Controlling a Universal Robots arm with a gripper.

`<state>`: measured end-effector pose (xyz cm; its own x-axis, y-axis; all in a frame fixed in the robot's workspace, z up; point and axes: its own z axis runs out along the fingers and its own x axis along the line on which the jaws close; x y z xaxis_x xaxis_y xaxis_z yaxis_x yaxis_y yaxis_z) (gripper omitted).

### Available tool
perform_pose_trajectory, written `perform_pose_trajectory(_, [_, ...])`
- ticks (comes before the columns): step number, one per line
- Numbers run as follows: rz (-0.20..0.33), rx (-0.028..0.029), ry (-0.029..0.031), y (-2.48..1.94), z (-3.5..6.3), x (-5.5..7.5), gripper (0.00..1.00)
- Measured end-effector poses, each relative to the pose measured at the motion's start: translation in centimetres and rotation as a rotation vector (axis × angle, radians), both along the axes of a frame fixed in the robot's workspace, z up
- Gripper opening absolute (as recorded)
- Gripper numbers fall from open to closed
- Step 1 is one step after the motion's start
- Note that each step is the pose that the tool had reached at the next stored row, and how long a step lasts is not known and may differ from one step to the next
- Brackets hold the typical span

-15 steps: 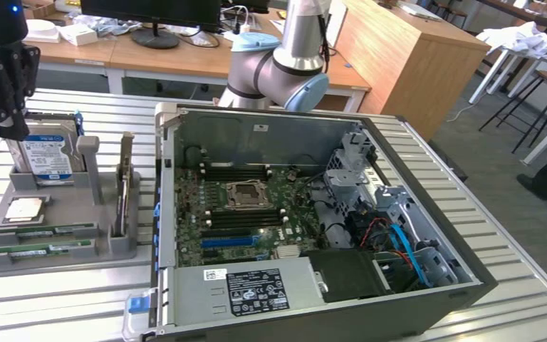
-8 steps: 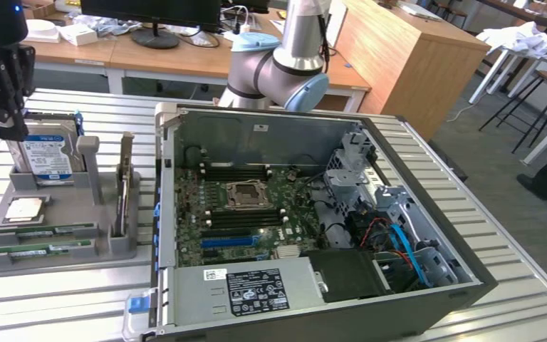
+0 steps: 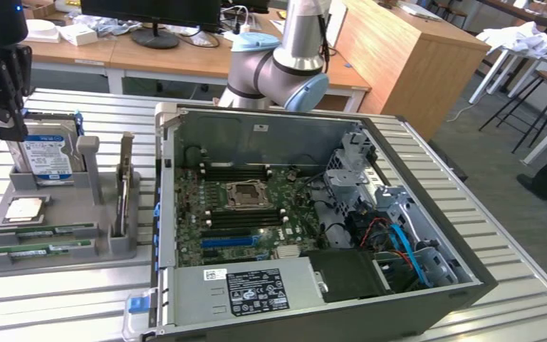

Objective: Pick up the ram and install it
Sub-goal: 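Pick up the ram and move it above insertion slot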

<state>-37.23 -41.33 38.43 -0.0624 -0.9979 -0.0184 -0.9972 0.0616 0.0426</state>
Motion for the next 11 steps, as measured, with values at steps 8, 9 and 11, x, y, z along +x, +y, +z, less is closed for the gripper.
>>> perform_pose_trajectory(8, [0.006,0.0001,-0.0001,0.00,-0.01,0.00,0.10])
perform_pose_trajectory(9, [0.007,0.0001,-0.0001,0.00,-0.01,0.00,0.10])
perform_pose_trajectory(11, [0.007,0.0001,-0.0001,0.00,-0.01,0.00,0.10])
